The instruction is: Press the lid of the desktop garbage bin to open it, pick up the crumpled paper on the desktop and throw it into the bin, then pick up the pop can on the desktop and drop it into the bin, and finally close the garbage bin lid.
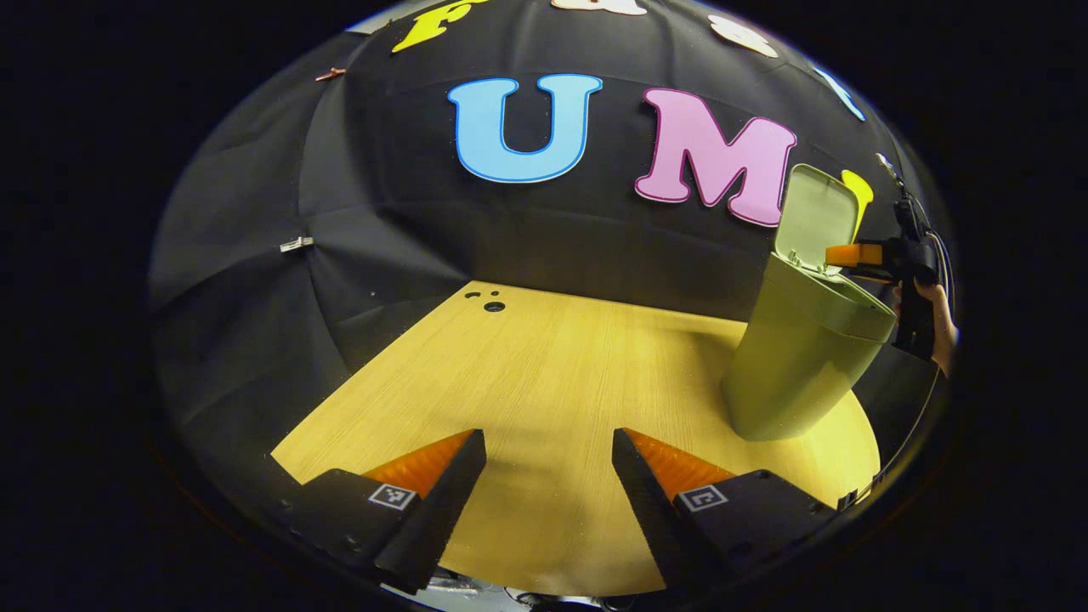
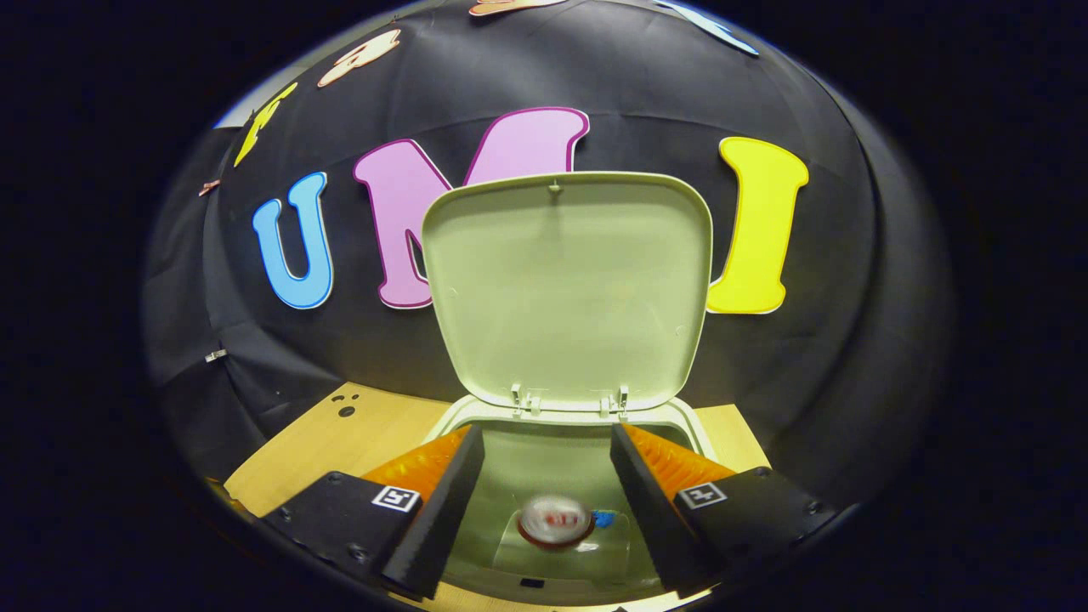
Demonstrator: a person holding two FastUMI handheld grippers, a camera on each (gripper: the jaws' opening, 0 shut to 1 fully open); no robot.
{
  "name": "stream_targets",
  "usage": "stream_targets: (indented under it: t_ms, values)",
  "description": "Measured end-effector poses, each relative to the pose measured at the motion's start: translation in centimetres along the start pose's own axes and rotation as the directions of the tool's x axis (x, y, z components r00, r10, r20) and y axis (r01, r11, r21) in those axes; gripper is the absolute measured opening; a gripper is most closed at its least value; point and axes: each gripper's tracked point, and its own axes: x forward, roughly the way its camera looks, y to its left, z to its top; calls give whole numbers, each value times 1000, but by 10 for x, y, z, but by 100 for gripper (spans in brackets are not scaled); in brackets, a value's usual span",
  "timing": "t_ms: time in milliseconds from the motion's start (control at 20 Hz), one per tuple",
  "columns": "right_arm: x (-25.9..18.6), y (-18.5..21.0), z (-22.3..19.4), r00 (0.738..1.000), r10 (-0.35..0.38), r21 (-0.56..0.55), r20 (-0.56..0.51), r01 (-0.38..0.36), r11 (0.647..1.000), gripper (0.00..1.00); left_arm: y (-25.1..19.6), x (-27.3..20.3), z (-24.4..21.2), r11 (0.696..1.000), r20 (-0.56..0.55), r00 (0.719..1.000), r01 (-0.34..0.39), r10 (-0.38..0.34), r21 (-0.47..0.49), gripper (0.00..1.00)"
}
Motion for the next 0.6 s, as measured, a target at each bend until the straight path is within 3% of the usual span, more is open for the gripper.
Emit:
stream_targets:
  t_ms: [250, 600]
  values:
    - [-3, 3, 17, 999, 39, 23, 38, -40, 999, 99, -12, -15, -12, 999, -22, 999, -39, 38, -35, 96]
    - [-36, 1, 110, 983, 6, 28, 183, -12, 1000, 99, -19, -18, -6, 1000, 7, 1000, 9, -9, 18, 96]
